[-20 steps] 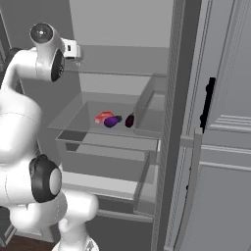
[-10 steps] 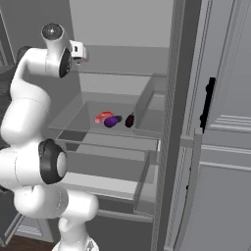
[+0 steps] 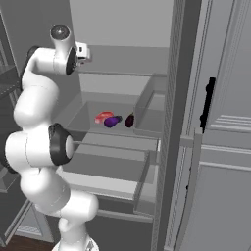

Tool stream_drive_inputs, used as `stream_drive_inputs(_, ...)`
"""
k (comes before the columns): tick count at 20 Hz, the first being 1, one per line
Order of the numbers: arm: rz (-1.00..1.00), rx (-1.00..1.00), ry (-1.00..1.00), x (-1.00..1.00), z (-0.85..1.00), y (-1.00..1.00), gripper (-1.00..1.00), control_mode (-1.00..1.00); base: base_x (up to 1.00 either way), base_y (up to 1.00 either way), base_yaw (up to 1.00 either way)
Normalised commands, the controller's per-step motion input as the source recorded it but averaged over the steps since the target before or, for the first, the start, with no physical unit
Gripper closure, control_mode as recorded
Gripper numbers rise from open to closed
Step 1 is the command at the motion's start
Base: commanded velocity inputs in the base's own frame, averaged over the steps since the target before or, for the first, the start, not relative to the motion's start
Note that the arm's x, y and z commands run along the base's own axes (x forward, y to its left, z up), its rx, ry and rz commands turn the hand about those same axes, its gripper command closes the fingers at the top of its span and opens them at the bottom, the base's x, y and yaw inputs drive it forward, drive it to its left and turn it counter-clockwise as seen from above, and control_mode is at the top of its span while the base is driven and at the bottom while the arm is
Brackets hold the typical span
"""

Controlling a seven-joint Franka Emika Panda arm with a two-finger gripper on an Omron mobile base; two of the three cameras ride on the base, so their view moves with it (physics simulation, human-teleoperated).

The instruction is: Place one eggplant and one steak in each tupperware on the nearby counter, to pack two identical lunches.

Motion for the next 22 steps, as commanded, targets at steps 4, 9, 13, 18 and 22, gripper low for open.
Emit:
stream_drive_inputs(4,0.0,0.0,0.06,0.5,-0.01,0.0,-1.0,-1.0,0.0,0.0,0.0)
stream_drive_inputs(9,0.0,0.0,0.06,0.4,-0.03,0.0,-1.0,-1.0,0.0,0.0,0.0)
stream_drive_inputs(13,0.0,0.0,0.02,0.2,-0.19,0.01,-1.0,-1.0,0.0,0.0,0.0)
stream_drive_inputs(18,0.0,-0.02,0.0,0.05,-0.32,0.08,-1.0,-1.0,0.0,0.0,0.0)
stream_drive_inputs(22,0.0,-0.04,0.0,-0.02,-0.62,0.07,1.0,-1.0,0.0,0.0,0.0)
